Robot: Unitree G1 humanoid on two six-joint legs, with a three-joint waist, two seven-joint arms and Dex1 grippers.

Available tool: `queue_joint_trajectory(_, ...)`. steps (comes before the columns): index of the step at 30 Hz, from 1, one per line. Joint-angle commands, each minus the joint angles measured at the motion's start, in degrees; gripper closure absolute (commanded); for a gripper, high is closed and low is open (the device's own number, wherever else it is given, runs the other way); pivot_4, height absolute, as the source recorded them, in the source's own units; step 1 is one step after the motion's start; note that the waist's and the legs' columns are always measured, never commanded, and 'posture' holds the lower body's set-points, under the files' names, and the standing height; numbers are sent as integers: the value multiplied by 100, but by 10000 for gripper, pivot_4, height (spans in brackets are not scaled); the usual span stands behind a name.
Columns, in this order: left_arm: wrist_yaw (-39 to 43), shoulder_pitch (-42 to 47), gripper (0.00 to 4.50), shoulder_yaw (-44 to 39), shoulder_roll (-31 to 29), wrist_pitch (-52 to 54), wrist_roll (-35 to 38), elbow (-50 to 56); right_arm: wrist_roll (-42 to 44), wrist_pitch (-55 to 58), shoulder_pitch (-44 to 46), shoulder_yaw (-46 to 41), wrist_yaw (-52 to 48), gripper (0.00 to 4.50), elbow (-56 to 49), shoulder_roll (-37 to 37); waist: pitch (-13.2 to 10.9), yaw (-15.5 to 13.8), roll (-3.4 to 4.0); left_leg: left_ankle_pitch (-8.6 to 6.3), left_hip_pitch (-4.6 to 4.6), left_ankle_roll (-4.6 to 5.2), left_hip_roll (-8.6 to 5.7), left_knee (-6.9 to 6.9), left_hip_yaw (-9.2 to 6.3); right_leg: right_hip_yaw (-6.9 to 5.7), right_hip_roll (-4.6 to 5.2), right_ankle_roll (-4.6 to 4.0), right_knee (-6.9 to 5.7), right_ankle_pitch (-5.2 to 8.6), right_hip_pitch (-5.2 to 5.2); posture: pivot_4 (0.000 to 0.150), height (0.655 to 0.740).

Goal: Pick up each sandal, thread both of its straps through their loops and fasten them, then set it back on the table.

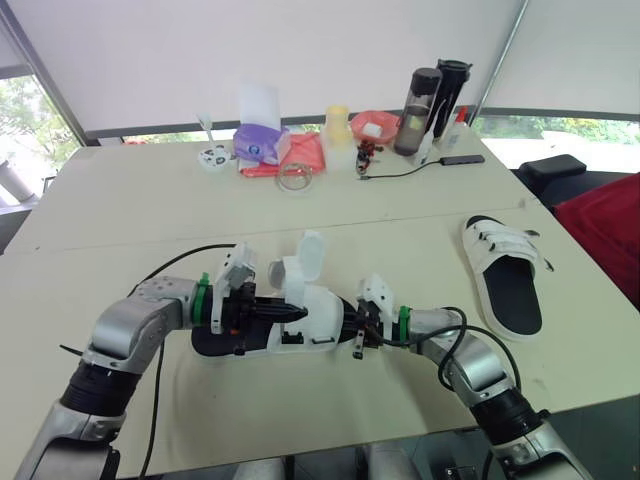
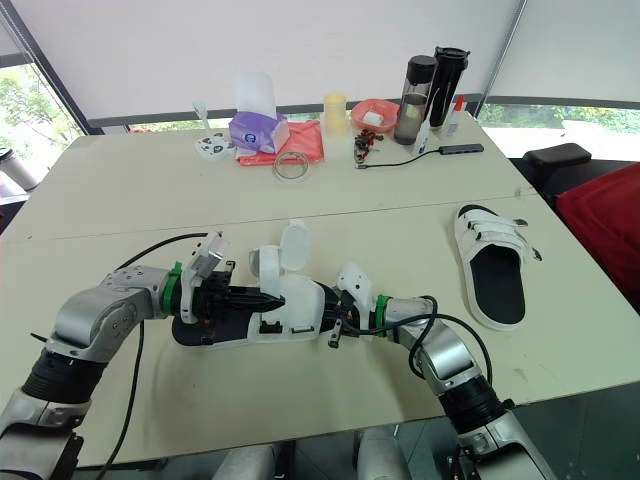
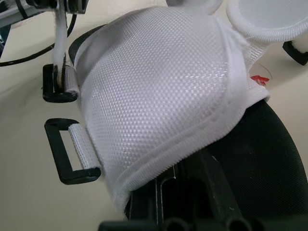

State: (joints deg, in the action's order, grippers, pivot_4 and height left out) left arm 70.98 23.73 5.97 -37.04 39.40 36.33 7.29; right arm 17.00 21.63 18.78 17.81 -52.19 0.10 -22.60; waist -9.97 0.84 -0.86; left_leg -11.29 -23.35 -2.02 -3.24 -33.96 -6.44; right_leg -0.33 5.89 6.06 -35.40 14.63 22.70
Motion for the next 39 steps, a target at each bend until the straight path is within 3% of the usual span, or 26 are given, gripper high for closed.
queue_joint_trajectory(1, 92, 94, 44697, 29, -26, -113, -40, 96, -357, 236, -189, 141, 201, 45000, 508, -46, 0, 1, 0, 0, 0, 0, 0, 0, 0, 0, 0, 0, 0, 0, 0, 1500, 7400)
queue_joint_trajectory(26, 230, -612, 44697, 247, -320, -918, -643, 205, -363, 227, -143, 104, 195, 45000, 601, -25, 2, 14, 5, -1, -1, -2, 10, 3, 0, 3, 0, -6, 0, -3, 7, 1500, 7400)
queue_joint_trajectory(34, 99, -617, 44697, 53, -253, -569, -328, 166, -376, 200, -150, 111, 185, 45000, 622, -37, 3, 18, 5, -3, -1, -4, 11, 3, 0, 3, -1, -5, 0, -3, 7, 1500, 7400)
queue_joint_trajectory(37, 143, -641, 36079, 17, -297, -361, -160, 213, -386, 180, -128, 116, 186, 45000, 665, -24, 3, 15, 5, -2, -1, -2, 11, 3, 0, 3, -1, -6, -1, -3, 7, 1500, 7400)
queue_joint_trajectory(39, 74, -649, 25070, -114, -279, -241, -17, 256, -393, 164, -117, 122, 184, 45000, 694, -17, 3, 12, 6, -2, 0, -4, 11, 3, 0, 2, -1, -6, 0, -3, 6, 1500, 7400)
